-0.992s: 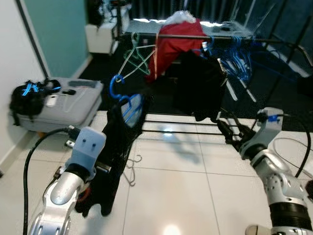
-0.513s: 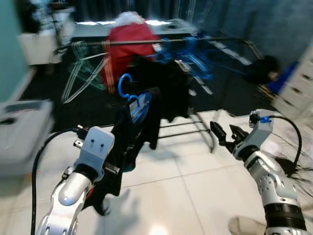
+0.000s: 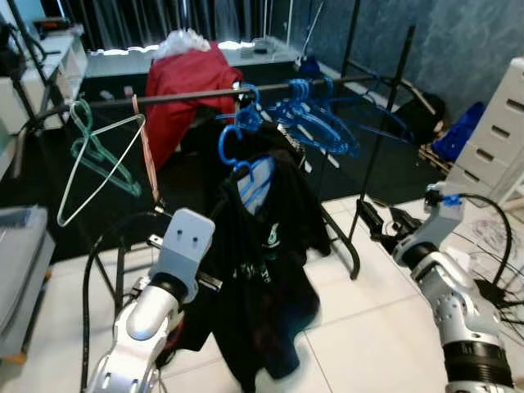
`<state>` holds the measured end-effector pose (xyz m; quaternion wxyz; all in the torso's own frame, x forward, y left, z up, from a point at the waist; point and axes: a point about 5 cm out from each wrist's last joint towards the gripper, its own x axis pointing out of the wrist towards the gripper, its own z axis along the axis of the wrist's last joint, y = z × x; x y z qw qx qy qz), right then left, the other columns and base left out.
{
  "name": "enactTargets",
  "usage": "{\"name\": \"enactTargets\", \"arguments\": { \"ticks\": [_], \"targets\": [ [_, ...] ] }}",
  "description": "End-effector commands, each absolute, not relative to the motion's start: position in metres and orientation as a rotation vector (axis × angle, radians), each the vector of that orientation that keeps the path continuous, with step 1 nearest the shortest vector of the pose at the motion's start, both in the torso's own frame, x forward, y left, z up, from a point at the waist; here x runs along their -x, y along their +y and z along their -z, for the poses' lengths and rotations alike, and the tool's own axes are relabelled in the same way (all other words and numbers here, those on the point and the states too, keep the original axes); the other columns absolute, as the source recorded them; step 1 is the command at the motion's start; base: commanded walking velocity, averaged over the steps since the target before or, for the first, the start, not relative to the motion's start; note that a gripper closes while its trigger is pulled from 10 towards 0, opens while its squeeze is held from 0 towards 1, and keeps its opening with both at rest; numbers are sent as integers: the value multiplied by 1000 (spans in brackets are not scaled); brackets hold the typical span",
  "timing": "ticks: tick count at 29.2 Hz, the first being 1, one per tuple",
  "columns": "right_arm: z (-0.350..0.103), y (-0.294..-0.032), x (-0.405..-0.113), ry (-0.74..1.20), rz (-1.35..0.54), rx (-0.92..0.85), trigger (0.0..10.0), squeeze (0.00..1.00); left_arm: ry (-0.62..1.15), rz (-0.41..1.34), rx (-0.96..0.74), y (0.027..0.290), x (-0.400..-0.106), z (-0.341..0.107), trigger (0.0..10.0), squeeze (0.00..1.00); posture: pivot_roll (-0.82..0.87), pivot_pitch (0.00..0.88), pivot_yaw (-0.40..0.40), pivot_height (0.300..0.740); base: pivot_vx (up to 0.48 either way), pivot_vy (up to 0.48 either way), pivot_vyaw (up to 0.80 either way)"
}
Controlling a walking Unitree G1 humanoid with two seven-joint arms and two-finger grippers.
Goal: Hang hanger
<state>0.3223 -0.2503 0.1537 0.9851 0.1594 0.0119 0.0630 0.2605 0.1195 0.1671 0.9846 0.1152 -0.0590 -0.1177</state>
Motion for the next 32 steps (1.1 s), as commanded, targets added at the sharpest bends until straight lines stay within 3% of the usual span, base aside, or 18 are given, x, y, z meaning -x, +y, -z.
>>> {"name": "enactTargets", "arguments": {
  "ticks": [1,27,32],
  "targets": [
    [-157,-249,-323,17,-133,-315,10000,0,-137,204,-240,122,-261,-172,10000,0,-42,9,-32,740,480,0,0],
    [-157,-248,-323,15,-126,-319,10000,0,13,14,-252,120,-275,-167,10000,0,-47,10,-26,740,480,0,0],
    [-156,-248,-322,19,-125,-319,10000,0,62,-17,-250,124,-275,-160,10000,0,-49,9,-23,740,99,0,0]
  ]
}}
